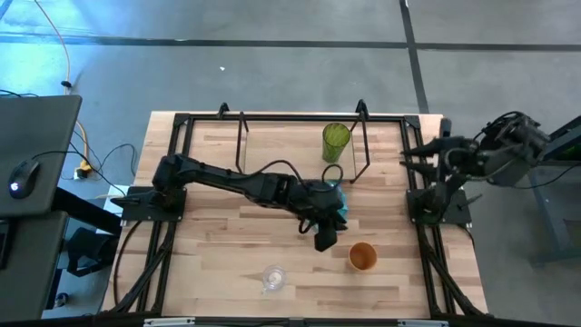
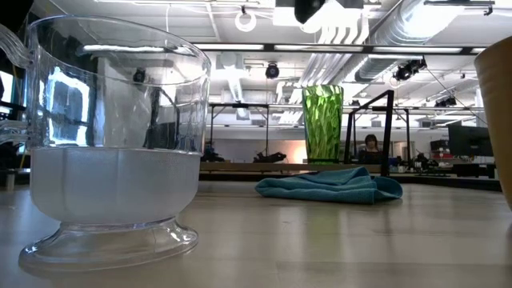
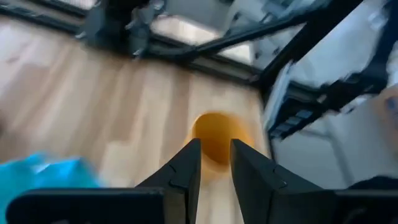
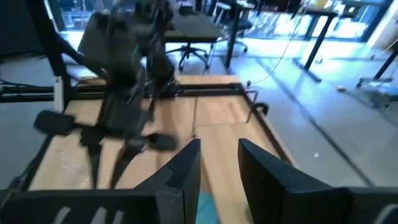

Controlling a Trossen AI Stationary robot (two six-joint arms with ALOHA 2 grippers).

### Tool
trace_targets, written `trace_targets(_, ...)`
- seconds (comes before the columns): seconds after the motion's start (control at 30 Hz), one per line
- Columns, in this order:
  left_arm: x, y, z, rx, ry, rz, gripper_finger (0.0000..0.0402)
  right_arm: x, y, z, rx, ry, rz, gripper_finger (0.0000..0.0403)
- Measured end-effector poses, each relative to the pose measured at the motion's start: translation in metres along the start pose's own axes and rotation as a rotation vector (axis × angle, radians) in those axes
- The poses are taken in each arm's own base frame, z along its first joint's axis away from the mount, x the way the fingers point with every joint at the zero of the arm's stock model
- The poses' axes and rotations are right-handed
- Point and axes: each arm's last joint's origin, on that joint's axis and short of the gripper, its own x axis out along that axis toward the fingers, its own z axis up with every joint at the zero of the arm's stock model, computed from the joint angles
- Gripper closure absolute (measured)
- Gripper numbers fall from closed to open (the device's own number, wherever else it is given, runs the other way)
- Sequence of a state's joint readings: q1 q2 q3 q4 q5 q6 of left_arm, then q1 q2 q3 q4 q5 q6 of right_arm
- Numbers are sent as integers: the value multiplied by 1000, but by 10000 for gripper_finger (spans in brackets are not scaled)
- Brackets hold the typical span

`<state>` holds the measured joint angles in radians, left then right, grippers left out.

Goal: Stack small to large cups/mugs on shelf
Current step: Put the yellow cup on the shelf

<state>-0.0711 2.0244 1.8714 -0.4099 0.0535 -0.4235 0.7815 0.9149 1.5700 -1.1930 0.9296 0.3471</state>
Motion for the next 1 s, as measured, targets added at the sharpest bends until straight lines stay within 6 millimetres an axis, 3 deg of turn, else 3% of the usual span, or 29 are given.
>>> trace_targets(0.37, 41, 9, -23, -113, 85, -63, 325, -21, -32, -4, 14, -66, -2, 304)
trace_targets(0.67, 64, 14, -34, -219, 102, -101, 325, -24, -36, -5, -15, -73, 4, 304)
trace_targets(1.0, 72, 14, -33, -259, 58, -130, 325, -24, -36, -5, -19, -68, 17, 304)
